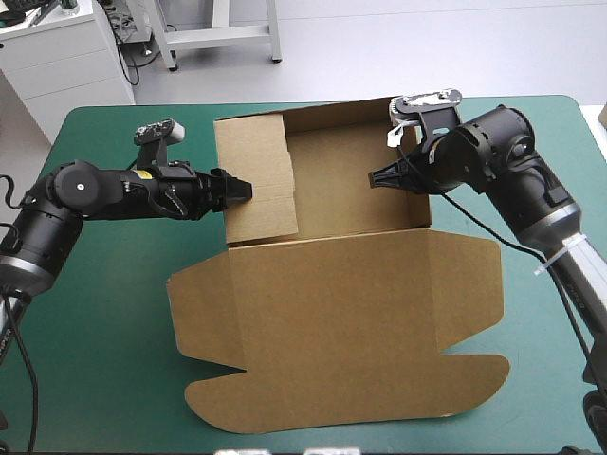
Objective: Fold the box
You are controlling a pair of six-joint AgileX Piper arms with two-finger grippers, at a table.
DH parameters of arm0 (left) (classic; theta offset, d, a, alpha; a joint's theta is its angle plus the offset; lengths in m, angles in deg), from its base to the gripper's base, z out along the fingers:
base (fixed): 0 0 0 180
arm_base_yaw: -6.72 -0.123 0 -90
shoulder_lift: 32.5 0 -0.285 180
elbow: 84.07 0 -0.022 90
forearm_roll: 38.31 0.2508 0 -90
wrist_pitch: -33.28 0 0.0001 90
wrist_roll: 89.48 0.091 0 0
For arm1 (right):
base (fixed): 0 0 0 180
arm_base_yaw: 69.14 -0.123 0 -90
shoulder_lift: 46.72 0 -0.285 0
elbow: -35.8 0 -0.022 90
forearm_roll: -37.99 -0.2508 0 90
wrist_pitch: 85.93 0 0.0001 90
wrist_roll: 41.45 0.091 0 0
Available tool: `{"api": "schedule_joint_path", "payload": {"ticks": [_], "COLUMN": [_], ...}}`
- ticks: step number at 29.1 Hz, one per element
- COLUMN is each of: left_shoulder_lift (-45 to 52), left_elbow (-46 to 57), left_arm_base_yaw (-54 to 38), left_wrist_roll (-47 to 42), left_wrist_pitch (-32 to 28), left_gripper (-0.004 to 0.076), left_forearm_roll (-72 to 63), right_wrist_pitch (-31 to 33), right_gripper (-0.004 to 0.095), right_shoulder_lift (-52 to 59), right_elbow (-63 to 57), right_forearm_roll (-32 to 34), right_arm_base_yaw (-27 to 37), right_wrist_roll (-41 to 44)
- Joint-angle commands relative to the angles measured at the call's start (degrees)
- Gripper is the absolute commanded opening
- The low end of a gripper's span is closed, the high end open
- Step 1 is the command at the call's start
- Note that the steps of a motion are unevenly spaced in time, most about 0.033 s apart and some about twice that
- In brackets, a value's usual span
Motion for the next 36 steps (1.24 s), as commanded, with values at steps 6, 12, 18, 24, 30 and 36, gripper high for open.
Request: {"api": "schedule_joint_path", "payload": {"ticks": [6,12,18,24,30,36], "left_shoulder_lift": [1.7,1.6,1.5,-0.8,-1.4,-1.4], "left_elbow": [-1.8,-1.8,-1.8,-1.8,-1.8,-1.8], "left_arm_base_yaw": [1.5,1.5,1.5,1.5,1.5,1.5], "left_wrist_roll": [-7.1,-7.1,-7.1,-7.1,-6.5,-6.0], "left_wrist_pitch": [-5.3,-6.7,-7.5,-7.3,-7.8,-7.8], "left_gripper": [0.0414,0.0414,0.0414,0.0414,0.0413,0.0327], "left_forearm_roll": [8.3,8.7,8.7,8.7,7.5,7.1], "right_wrist_pitch": [-6.4,-8.3,-8.3,-8.3,-8.3,-8.3], "right_gripper": [-0.0008,-0.0008,-0.0008,-0.0008,-0.0008,-0.0008], "right_shoulder_lift": [2.6,2.6,2.7,2.7,2.7,2.7], "right_elbow": [1.7,1.7,2.2,2.2,2.2,2.2], "right_forearm_roll": [-0.4,-0.4,-0.6,-0.9,-0.4,0.0], "right_arm_base_yaw": [-5.4,-7.1,-7.5,-7.5,-8.6,-8.6], "right_wrist_roll": [2.4,3.0,3.1,3.1,3.1,3.1]}}
